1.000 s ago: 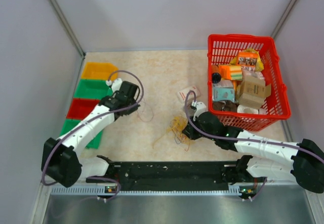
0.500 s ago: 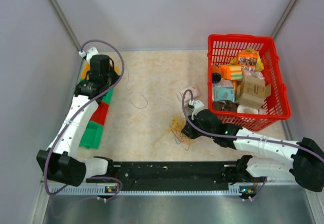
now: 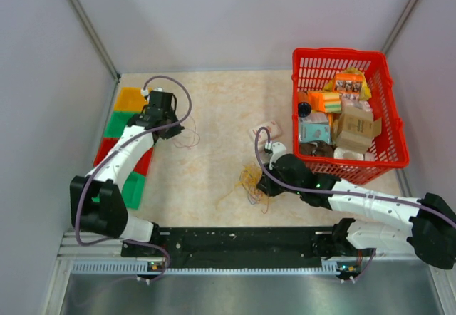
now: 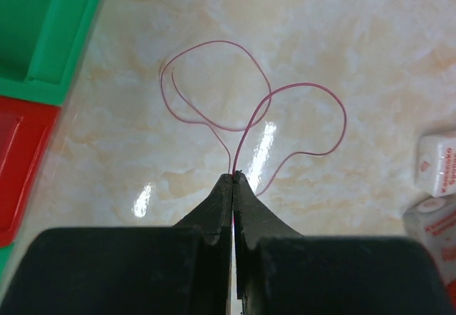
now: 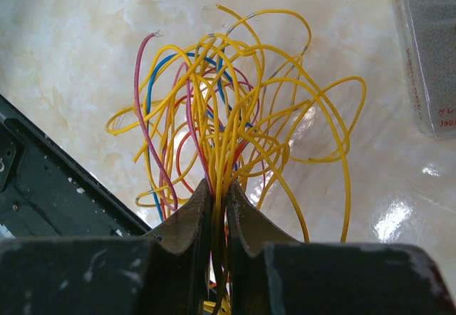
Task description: Untangle the cables
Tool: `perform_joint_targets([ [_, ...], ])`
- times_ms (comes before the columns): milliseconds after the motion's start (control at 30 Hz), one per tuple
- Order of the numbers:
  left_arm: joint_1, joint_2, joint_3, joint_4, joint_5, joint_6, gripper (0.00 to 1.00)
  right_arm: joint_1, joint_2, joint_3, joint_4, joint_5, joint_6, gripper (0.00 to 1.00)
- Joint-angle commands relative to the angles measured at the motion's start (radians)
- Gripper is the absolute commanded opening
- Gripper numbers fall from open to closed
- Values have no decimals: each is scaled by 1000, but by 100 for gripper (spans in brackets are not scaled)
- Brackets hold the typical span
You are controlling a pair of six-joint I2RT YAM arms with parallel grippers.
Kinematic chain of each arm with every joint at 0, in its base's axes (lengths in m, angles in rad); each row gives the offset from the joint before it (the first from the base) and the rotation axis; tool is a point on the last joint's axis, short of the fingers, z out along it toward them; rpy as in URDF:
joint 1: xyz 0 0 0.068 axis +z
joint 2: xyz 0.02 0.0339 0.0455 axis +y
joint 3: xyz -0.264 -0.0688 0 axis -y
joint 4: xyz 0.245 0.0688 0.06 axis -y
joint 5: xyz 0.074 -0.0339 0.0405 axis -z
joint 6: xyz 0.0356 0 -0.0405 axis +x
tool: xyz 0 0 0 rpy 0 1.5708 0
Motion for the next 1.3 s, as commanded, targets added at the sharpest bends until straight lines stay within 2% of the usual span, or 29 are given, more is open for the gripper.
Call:
perform_joint_targets([
  [0,-2,125,37,62,-9,27,0,7,-14,64,1,-2,-5,0],
  [200,-3,421,207,-24,-42,36,0,7,-14,74,-15,20,-5,0],
  [333,-3,492,227,-16,-59,37,0,9,-11,76,-12,26,-5,0],
  [367,-3,500,230,-25,-64,30,3,7,-4,78,-15,27,-5,0],
  [467,-3,500,218,-41,-56,7,21,9,-4,78,-14,24,-3,0],
  [567,-3,490,184,-38,-59,-13,34,7,0,75,-5,26,3,0],
  [733,-6,446,129,-53,-88,-65,52,7,3,73,1,15,5,0],
  [867,-6,478,184,-179,-136,-165,57,7,2,68,7,15,6,0],
  [933,-6,481,183,-170,-136,-185,65,9,0,67,14,12,8,0],
  [967,-6,487,190,-170,-137,-196,74,9,2,67,14,10,6,0],
  [1100,-5,523,232,-229,-121,-240,75,9,-9,64,11,15,8,0],
  [1267,-5,542,267,-355,-179,-345,74,9,-21,58,6,20,3,0],
])
